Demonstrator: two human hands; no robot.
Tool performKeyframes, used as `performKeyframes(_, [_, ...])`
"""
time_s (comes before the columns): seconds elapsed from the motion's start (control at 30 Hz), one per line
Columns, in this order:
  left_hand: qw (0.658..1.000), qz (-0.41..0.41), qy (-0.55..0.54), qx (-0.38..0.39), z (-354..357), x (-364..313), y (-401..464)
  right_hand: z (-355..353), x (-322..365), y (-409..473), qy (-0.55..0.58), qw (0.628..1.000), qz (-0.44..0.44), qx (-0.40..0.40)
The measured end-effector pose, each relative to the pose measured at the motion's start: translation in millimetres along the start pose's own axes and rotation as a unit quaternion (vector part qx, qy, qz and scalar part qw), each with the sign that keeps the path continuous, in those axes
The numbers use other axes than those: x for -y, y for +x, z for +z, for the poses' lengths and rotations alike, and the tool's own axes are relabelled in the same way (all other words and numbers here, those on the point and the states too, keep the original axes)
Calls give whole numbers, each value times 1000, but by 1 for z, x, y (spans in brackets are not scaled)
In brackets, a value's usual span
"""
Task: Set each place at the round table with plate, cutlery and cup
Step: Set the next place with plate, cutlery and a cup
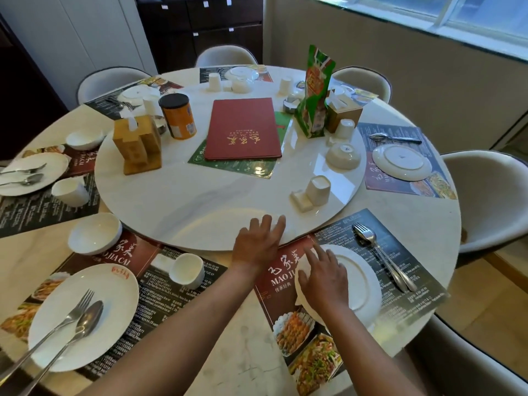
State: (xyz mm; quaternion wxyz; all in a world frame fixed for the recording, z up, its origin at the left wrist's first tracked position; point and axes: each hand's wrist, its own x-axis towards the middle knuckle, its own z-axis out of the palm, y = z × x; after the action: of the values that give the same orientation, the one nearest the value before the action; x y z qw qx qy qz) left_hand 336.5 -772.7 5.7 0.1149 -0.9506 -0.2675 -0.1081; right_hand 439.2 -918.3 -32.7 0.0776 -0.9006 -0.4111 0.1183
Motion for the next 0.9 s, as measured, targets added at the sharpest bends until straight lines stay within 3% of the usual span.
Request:
performKeyframes(0.07, [995, -49, -79, 36, -17, 3, -10, 6, -1, -13, 0, 1000, 16, 12])
performKeyframes(0.17, [950, -203, -231, 62, -26, 2, -32, 10, -1, -26, 11, 999, 29, 14])
performKeyframes(0.3, [820, -413, -376, 127, -13, 1, -53, 13, -2, -38, 18, 999, 35, 2])
performKeyframes(0.43, [715, -505, -458, 154, 3, -1, -60, 16, -4, -44, 19, 999, 30, 11])
performKeyframes(0.7, [645, -551, -510, 146, 17, -6, -64, 12, -8, -45, 34, 999, 20, 19])
performKeyframes(0.8, [641, -552, -514, 142, 19, -6, -64, 13, -9, -44, 34, 999, 17, 20])
performKeyframes(0.9, [667, -540, -493, 145, 20, -6, -63, 14, -10, -45, 34, 999, 16, 17])
